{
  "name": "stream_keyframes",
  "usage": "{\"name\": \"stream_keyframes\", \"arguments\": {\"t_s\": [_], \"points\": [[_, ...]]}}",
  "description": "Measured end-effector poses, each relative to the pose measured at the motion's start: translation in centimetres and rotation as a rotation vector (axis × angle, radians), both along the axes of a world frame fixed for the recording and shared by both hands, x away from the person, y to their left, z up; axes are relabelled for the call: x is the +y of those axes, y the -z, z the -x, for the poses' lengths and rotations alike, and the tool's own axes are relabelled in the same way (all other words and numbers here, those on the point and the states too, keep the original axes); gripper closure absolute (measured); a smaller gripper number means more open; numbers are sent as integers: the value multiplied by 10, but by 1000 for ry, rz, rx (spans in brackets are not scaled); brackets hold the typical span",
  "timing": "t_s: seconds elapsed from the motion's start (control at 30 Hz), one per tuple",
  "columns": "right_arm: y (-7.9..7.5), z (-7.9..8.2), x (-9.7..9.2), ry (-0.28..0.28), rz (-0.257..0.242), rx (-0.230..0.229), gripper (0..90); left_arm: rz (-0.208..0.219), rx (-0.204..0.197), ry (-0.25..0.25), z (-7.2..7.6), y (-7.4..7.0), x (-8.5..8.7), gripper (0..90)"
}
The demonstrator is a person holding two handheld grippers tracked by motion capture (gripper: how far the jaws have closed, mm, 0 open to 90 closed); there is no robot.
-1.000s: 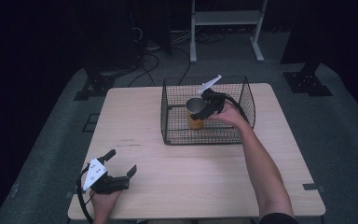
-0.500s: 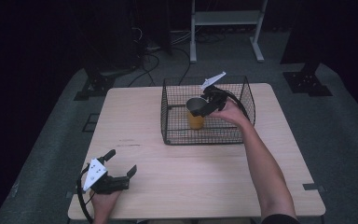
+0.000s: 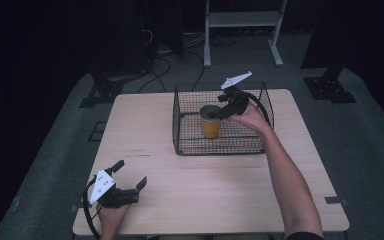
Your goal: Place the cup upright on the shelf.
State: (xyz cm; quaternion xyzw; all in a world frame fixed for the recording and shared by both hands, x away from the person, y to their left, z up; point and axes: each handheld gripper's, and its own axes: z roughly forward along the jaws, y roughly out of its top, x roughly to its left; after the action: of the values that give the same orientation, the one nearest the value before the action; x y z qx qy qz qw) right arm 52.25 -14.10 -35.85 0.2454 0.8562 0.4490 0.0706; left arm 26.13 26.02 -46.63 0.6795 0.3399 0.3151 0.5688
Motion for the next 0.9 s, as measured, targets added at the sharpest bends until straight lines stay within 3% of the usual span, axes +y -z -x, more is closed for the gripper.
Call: {"name": "stream_keyframes", "arguments": {"t_s": [0.43, 0.9], "points": [[-13, 11, -16, -9, -69, 16, 10, -4, 4, -4, 0, 0, -1, 8], [-19, 35, -28, -35, -89, 31, 11, -3, 1, -2, 2, 0, 0, 8]]}}
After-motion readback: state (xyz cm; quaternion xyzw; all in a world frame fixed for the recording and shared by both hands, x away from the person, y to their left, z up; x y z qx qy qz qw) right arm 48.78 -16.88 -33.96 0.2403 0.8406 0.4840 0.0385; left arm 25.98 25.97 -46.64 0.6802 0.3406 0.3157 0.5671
